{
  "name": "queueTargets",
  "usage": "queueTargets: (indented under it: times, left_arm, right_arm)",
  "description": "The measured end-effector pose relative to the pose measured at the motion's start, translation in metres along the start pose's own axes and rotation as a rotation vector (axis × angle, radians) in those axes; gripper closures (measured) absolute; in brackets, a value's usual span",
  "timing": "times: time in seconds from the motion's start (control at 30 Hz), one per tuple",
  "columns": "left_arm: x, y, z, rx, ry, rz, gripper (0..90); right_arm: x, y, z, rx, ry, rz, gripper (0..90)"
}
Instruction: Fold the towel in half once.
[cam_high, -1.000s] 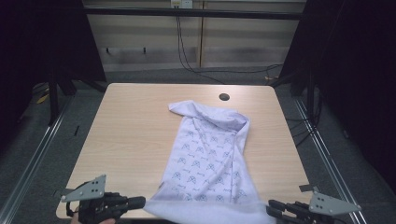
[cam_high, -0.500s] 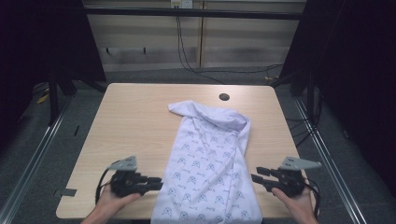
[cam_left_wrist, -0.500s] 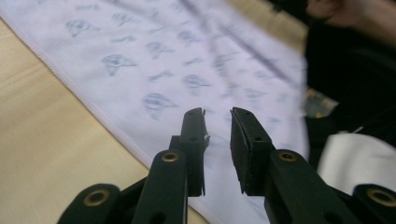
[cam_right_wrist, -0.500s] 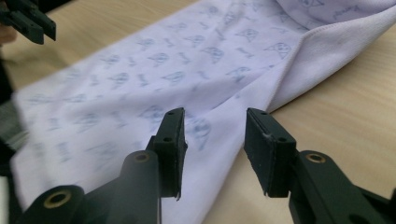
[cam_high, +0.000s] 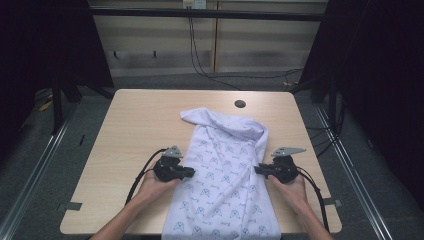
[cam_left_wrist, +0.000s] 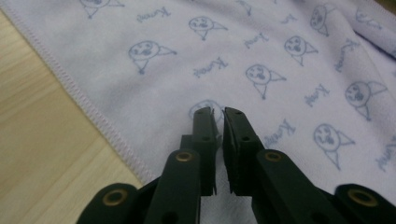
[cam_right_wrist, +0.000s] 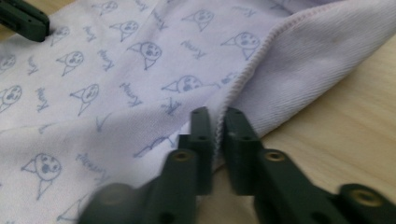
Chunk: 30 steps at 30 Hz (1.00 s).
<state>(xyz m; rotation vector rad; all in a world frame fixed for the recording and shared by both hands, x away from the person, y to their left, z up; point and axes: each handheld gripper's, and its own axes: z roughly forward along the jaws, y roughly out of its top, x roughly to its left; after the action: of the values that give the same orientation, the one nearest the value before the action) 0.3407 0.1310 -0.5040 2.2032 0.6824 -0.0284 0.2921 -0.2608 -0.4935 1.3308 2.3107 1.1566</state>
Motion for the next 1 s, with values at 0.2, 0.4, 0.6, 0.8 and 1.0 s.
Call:
queueTargets:
  times: [0.2,0.4,0.6,0.8,1.0]
  left_arm:
    - [-0.002,-0.018,-0.022,0.007,0.051,-0.009,88.5]
    - [-0.023,-0.040,-0.042,0.042,0.019,0.009,87.8]
    - [-0.054,-0.059,-0.058,0.111,-0.096,0.023,83.2]
    - [-0.036,-0.054,-0.069,-0.031,-0.013,-0.079,81.6]
    - [-0.005,-0.023,-0.042,-0.083,0.027,-0.105,81.4]
  right_arm:
    - [-0.014,-0.005,-0.043,-0.094,-0.061,0.033,88.8]
    - [-0.009,-0.042,-0.064,-0.014,-0.015,0.036,88.2]
    - [0.019,-0.061,-0.078,0.048,0.039,0.005,88.3]
    - [0.036,-0.071,-0.090,0.027,0.071,-0.005,71.1]
    - [0.014,-0.034,-0.063,-0.063,0.069,0.000,62.3]
